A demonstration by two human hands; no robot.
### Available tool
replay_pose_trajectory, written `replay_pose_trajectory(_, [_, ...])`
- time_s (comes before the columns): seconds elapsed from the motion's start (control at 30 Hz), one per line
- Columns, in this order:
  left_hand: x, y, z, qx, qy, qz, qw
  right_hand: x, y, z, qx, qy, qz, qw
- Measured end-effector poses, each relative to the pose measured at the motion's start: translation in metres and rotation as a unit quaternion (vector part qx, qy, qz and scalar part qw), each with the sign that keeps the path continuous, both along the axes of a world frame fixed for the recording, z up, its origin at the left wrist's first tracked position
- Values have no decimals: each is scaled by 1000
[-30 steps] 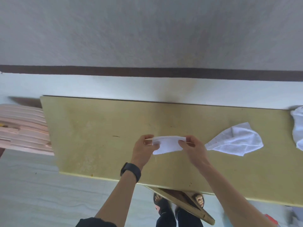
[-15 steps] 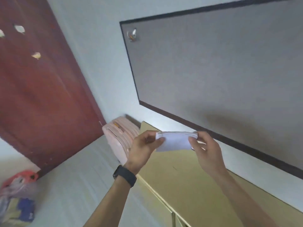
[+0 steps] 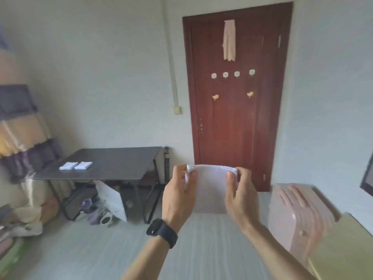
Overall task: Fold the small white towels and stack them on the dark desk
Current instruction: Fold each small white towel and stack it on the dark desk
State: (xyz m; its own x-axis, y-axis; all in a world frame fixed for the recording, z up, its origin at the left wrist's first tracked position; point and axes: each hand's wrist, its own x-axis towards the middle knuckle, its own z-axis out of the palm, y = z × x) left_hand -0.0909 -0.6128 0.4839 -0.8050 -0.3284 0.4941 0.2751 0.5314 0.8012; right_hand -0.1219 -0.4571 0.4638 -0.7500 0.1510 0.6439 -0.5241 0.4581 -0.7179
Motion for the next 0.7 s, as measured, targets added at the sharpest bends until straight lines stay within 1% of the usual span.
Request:
replay_pose_trajectory(0.17, [33,-171,1,11,5,138,990,0,-183,2,-13,-16,147,989])
replay_pose_trajectory(0.33, [62,-329,-15,67,-11,223,973,10,-349,-10,-48,-58,241,968])
replay_pose_trajectory(0.43, [73,-408,-23,86,-28,251,964,13,-433,-20,-59,-94,279,954])
replay_pose_trajectory(0.53, [74,-474,-30,90,-44,278,955,5,-503,-26,-53,-117,297,946])
replay_pose_trajectory(0.7, [51,-568,-43,106,-50,305,945,-27,-605,-34,-43,-139,318,937])
